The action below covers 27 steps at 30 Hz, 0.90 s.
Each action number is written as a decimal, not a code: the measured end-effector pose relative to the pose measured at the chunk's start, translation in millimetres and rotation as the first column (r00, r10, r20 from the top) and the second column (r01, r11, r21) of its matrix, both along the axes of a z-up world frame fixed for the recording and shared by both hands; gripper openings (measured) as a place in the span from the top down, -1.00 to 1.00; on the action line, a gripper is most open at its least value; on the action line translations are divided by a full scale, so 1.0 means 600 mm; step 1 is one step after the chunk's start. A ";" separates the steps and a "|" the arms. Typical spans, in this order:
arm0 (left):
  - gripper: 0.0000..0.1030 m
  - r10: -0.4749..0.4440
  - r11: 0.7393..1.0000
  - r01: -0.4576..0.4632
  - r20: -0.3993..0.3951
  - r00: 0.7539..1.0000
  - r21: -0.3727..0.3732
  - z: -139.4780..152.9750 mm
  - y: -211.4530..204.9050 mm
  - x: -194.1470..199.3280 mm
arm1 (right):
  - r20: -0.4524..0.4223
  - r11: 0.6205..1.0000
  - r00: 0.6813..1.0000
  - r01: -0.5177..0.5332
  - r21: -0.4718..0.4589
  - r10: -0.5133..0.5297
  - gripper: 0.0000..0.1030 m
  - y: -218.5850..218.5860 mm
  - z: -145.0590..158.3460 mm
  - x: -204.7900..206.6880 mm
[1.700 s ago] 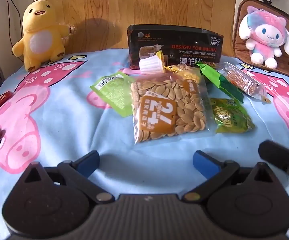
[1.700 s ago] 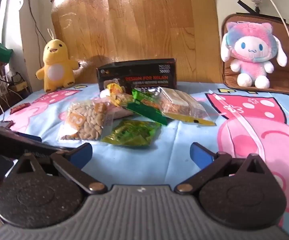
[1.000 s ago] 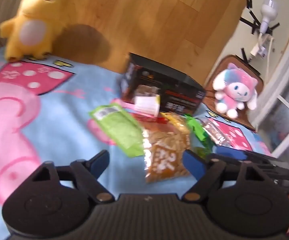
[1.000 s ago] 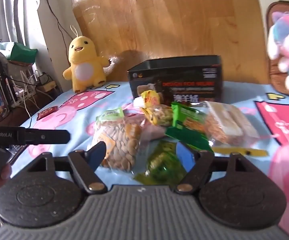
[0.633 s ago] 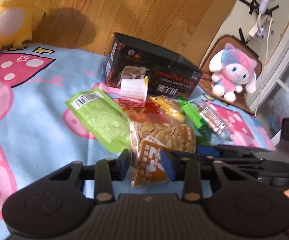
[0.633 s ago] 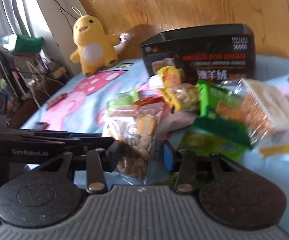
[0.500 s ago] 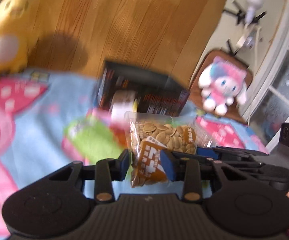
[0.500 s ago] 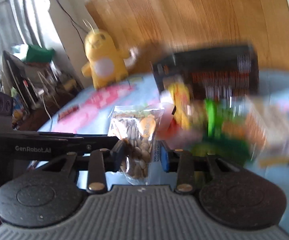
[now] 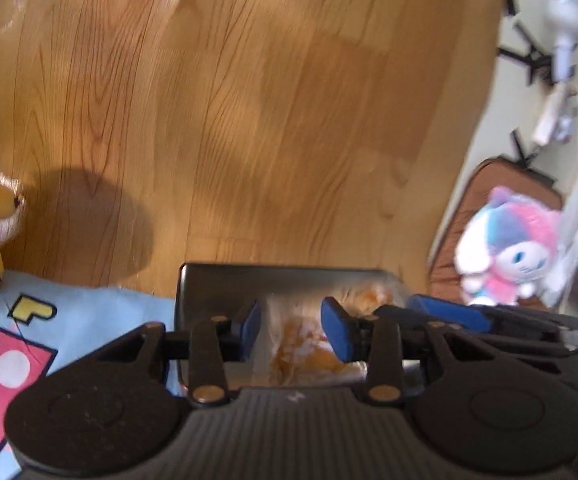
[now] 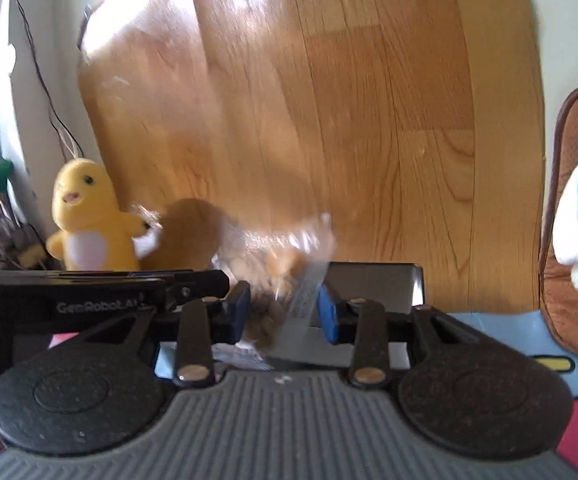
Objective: Organize snacks
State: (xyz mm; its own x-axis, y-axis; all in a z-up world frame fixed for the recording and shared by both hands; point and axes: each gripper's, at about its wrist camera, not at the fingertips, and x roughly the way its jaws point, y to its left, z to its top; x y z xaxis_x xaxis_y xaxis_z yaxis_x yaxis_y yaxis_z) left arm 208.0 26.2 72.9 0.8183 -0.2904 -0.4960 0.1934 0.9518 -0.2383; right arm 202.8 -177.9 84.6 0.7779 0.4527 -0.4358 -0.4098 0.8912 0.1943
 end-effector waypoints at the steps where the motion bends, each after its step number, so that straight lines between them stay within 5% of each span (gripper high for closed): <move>1: 0.34 0.007 1.000 -0.007 -0.012 1.000 0.007 -0.003 -0.002 0.002 | 0.004 1.000 1.000 0.018 -0.003 -0.018 0.08 -0.007 -0.002 -0.005; 5: 0.28 -0.002 1.000 0.002 0.042 0.999 -0.016 0.000 0.011 -0.056 | 0.046 0.997 0.998 0.029 0.068 -0.032 0.08 -0.056 0.010 -0.058; 10: 0.24 -0.028 1.000 0.027 0.073 0.997 0.014 -0.012 -0.004 -0.146 | 0.025 0.996 0.999 0.029 0.088 -0.032 -0.19 -0.108 -0.010 -0.137; 15: 0.18 -0.091 0.995 0.091 0.000 0.996 0.027 -0.038 -0.039 -0.196 | -0.044 0.997 0.998 0.050 -0.062 -0.053 -0.59 -0.113 -0.062 -0.187; 17: 0.17 -0.125 0.992 0.125 -0.041 0.991 0.003 -0.042 -0.049 -0.199 | -0.089 0.992 0.992 0.080 -0.102 -0.089 -0.61 -0.116 -0.080 -0.180; 19: 0.17 -0.151 0.988 0.150 -0.076 0.986 -0.021 -0.044 -0.060 -0.205 | -0.131 0.995 0.988 0.078 -0.057 -0.085 -0.58 -0.125 -0.089 -0.171; 21: 0.16 -0.174 0.984 0.169 -0.097 0.980 -0.056 -0.044 -0.065 -0.206 | -0.157 0.998 0.986 0.062 -0.014 -0.063 -0.33 -0.139 -0.083 -0.182; 27: -0.24 -0.202 0.978 0.195 -0.118 0.972 -0.072 -0.037 -0.085 -0.213 | -0.323 0.942 0.945 0.061 0.331 0.052 -0.28 -0.203 -0.099 -0.210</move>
